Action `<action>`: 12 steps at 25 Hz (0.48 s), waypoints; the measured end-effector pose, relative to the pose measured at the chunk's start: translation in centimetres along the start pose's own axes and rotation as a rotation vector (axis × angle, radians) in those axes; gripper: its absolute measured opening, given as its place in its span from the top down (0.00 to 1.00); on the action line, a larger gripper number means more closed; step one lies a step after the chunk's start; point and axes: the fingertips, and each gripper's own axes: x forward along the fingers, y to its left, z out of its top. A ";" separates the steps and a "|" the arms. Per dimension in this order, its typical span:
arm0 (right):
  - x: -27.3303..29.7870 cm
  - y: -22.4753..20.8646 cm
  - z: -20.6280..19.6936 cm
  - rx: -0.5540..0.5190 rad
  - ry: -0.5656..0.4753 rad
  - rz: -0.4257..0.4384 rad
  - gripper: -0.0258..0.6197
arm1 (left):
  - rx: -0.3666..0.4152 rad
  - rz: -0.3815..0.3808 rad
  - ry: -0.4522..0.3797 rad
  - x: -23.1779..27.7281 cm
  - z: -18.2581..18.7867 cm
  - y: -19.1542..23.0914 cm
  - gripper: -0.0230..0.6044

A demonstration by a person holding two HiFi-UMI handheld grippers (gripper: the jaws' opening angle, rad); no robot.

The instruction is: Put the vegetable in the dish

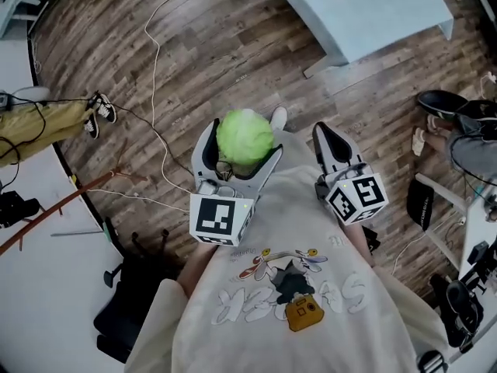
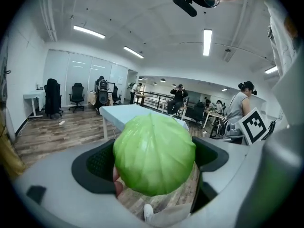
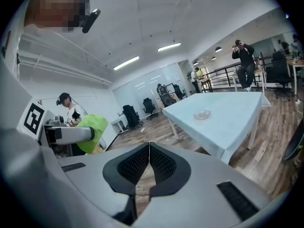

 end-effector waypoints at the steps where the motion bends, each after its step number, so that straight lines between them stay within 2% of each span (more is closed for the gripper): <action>1: 1.1 -0.9 1.4 0.003 -0.013 0.002 0.92 | 0.013 -0.008 -0.005 1.7 1.4 0.3 0.15; 6: 5.0 -6.4 5.5 0.025 -0.050 -0.001 0.92 | 0.043 -0.038 -0.014 8.5 5.1 0.7 0.15; 10: 6.9 -8.4 8.4 0.029 -0.085 0.004 0.92 | -0.061 -0.039 0.011 12.1 5.4 2.2 0.15; 12: 7.4 -8.9 8.9 0.022 -0.085 -0.001 0.92 | -0.074 -0.041 0.022 13.5 5.8 3.1 0.15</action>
